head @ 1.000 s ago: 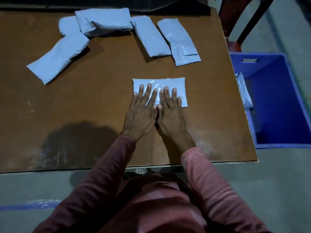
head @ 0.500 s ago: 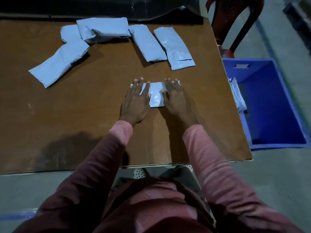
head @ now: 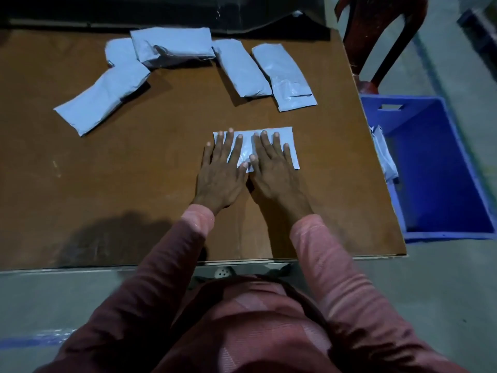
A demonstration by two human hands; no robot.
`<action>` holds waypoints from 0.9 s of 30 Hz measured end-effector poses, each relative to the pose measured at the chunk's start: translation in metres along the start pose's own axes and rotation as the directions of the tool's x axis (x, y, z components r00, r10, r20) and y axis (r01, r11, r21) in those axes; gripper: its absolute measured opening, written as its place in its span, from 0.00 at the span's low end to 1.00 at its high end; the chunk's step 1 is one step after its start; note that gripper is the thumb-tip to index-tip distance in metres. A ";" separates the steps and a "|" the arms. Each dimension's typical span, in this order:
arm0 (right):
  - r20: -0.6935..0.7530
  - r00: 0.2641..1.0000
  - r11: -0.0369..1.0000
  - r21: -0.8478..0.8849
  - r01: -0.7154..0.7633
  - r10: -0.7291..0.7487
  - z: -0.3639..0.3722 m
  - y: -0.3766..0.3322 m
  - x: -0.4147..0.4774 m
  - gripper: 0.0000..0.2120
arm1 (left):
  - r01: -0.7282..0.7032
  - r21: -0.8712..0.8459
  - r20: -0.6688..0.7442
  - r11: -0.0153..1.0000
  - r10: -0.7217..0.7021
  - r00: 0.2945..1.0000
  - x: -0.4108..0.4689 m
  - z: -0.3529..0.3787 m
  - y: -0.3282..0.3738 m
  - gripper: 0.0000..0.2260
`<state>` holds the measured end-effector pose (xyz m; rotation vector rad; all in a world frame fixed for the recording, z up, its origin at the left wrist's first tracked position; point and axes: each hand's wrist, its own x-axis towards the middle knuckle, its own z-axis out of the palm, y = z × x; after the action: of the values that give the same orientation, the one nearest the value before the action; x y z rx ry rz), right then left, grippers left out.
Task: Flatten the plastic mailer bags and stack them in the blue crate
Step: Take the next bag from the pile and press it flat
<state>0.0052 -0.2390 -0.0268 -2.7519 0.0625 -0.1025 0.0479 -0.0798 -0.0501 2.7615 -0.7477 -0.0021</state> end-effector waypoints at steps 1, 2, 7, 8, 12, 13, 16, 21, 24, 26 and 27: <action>-0.007 1.000 1.000 0.021 0.001 -0.001 0.008 0.000 -0.001 0.27 | 0.012 0.021 0.017 1.000 -0.013 1.000 -0.003 0.002 0.000 0.29; -0.011 1.000 0.999 0.033 -0.012 0.012 0.014 0.001 0.000 0.26 | 0.028 0.038 0.035 0.999 -0.029 0.999 -0.005 0.004 0.000 0.29; 0.025 0.994 0.994 0.024 -0.104 0.103 0.016 -0.003 0.009 0.25 | 0.062 0.099 0.134 0.993 -0.075 0.988 0.002 -0.003 0.004 0.28; 0.053 0.994 0.995 0.005 -0.098 0.098 0.012 -0.004 0.010 0.25 | 0.064 0.088 0.159 0.994 -0.077 0.984 0.003 -0.007 0.005 0.29; 0.034 0.993 0.994 -0.003 -0.111 0.111 -0.034 0.004 0.023 0.17 | 0.106 -0.132 0.180 0.986 -0.081 0.980 0.025 -0.035 -0.005 0.35; 0.015 0.990 0.990 0.007 -0.140 0.140 -0.047 0.008 0.030 0.18 | 0.129 -0.175 0.189 0.976 -0.095 0.977 0.035 -0.044 -0.010 0.37; 0.190 0.976 0.994 -0.068 -0.091 0.102 -0.071 0.015 0.046 0.38 | 0.107 -0.096 0.256 0.990 -0.079 0.963 0.063 -0.066 -0.020 0.33; 0.128 0.991 0.990 -0.139 -0.030 0.048 -0.085 0.024 0.067 0.30 | -0.074 -0.080 -0.005 0.994 0.074 0.997 0.066 -0.089 -0.016 0.16; -0.309 0.938 0.979 -0.174 0.107 -0.158 -0.078 0.021 0.043 0.18 | -0.197 -0.041 -0.401 0.980 0.164 0.901 0.036 -0.089 -0.005 0.11; -0.402 0.893 0.978 -0.134 0.160 -0.201 -0.060 0.022 0.011 0.17 | -0.228 -0.043 -0.429 0.973 0.188 0.883 0.011 -0.071 -0.001 0.14; -0.380 0.905 0.981 -0.101 0.164 -0.190 -0.050 0.023 -0.007 0.15 | -0.237 -0.059 -0.394 0.970 0.196 0.898 -0.003 -0.057 -0.003 0.16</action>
<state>-0.0069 -0.2790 0.0105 -2.7553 -0.0803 -0.7088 0.0512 -0.0607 0.0038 2.4485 -0.9057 0.5180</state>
